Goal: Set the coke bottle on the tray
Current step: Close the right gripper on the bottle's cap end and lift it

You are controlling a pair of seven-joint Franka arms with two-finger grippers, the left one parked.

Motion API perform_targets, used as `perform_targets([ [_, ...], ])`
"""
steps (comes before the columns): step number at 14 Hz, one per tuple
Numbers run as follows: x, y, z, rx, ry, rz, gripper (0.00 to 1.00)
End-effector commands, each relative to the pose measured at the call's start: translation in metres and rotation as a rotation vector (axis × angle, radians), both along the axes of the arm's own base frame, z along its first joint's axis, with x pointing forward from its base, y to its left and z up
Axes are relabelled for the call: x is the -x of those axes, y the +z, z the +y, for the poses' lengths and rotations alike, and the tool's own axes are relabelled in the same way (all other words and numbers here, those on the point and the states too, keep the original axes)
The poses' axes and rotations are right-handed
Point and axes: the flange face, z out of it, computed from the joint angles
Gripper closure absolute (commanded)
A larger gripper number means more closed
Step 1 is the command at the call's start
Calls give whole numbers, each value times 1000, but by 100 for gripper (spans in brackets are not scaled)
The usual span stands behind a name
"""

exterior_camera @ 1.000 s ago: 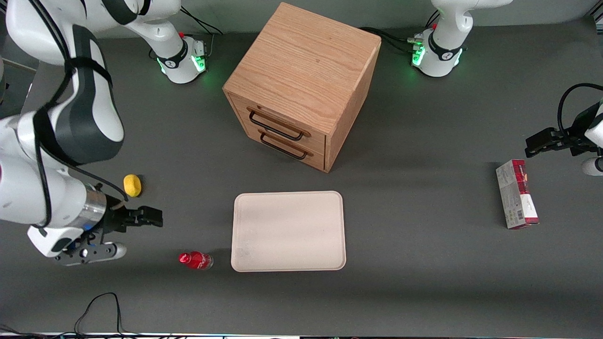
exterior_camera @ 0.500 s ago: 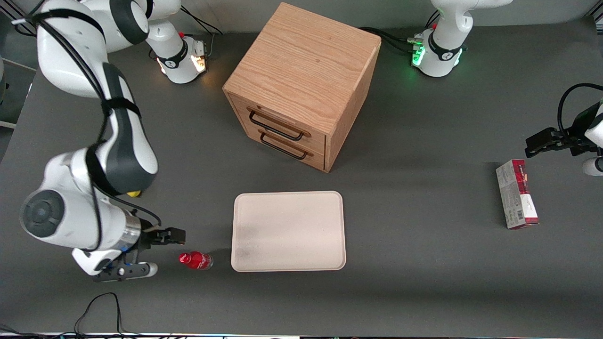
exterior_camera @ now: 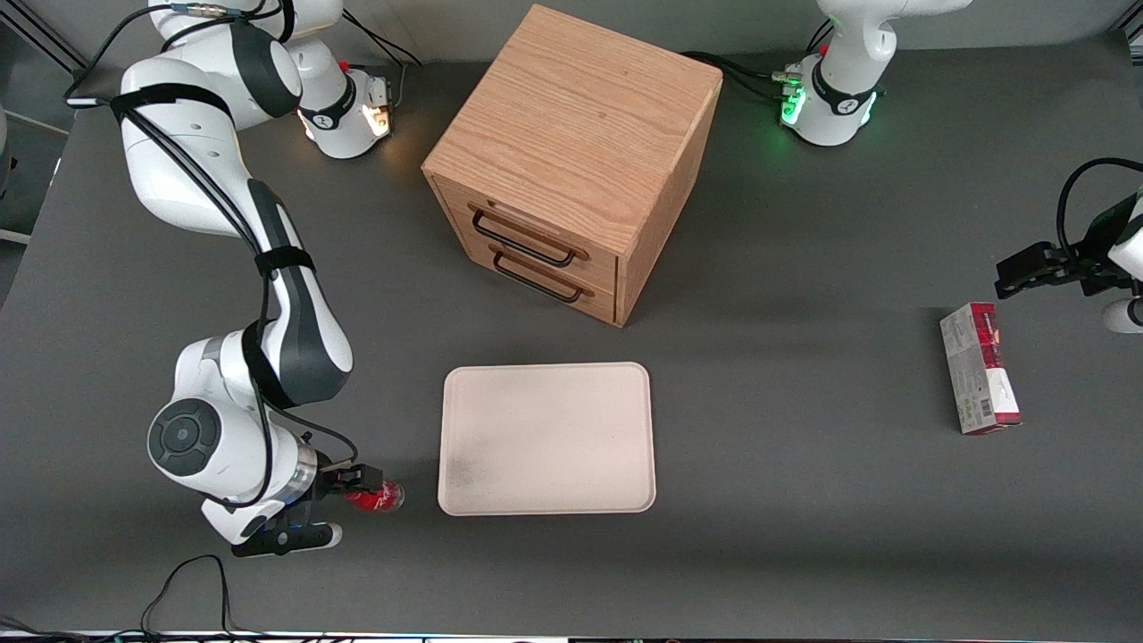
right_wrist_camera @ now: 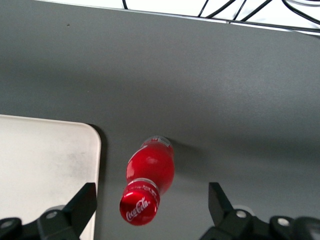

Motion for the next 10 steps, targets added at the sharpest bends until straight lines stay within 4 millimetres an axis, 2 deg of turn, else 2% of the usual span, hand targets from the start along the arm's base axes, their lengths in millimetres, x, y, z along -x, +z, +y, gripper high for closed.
perform_targets([
  [1,-4,4,4,5,-19,-22,7],
  [8,1,-13,7,2,-17,13,13],
  [10,2,-14,8,1,-14,15,28],
])
